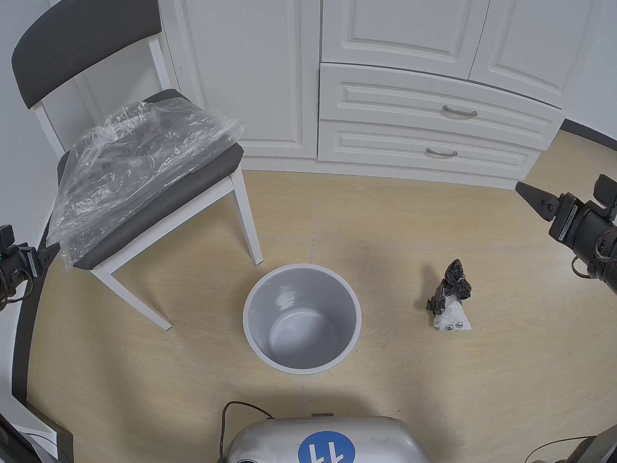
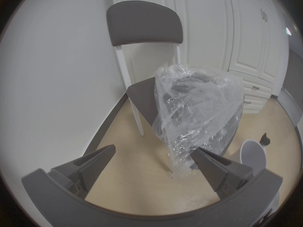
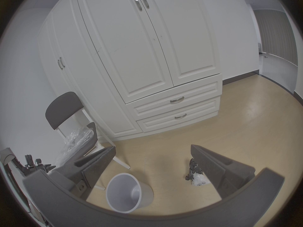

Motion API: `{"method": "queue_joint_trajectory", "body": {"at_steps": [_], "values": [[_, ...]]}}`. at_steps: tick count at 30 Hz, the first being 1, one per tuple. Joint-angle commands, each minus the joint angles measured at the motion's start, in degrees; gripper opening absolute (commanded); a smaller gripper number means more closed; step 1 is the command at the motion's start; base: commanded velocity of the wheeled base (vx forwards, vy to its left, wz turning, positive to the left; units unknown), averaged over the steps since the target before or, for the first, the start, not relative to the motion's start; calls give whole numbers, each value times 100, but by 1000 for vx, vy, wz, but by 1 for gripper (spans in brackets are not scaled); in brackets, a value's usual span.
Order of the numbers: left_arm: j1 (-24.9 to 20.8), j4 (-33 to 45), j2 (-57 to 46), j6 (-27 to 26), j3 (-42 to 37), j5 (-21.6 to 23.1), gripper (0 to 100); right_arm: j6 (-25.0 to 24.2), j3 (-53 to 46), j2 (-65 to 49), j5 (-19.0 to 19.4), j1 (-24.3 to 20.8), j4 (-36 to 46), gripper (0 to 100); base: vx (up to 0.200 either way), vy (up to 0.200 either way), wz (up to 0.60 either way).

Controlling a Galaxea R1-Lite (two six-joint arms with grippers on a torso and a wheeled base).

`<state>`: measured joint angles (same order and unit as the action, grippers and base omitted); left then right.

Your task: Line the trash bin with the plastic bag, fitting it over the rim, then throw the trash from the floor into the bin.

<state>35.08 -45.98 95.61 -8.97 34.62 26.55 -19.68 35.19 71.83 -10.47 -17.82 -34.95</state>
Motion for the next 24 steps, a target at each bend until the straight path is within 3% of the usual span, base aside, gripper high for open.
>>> {"method": "queue_joint_trajectory", "body": {"at_steps": [1,7,24], "values": [[42,-104,72,326,220,-1,100,-1,5,-37,1,-2,-3,100,0,0,0],[201,-1009,63,968,256,8,100,-1,-4,16,1,-2,-100,100,0,0,0],[139,-1106,608,827,115,34,100,8,-65,77,-8,-90,-240,100,0,0,0]]}}
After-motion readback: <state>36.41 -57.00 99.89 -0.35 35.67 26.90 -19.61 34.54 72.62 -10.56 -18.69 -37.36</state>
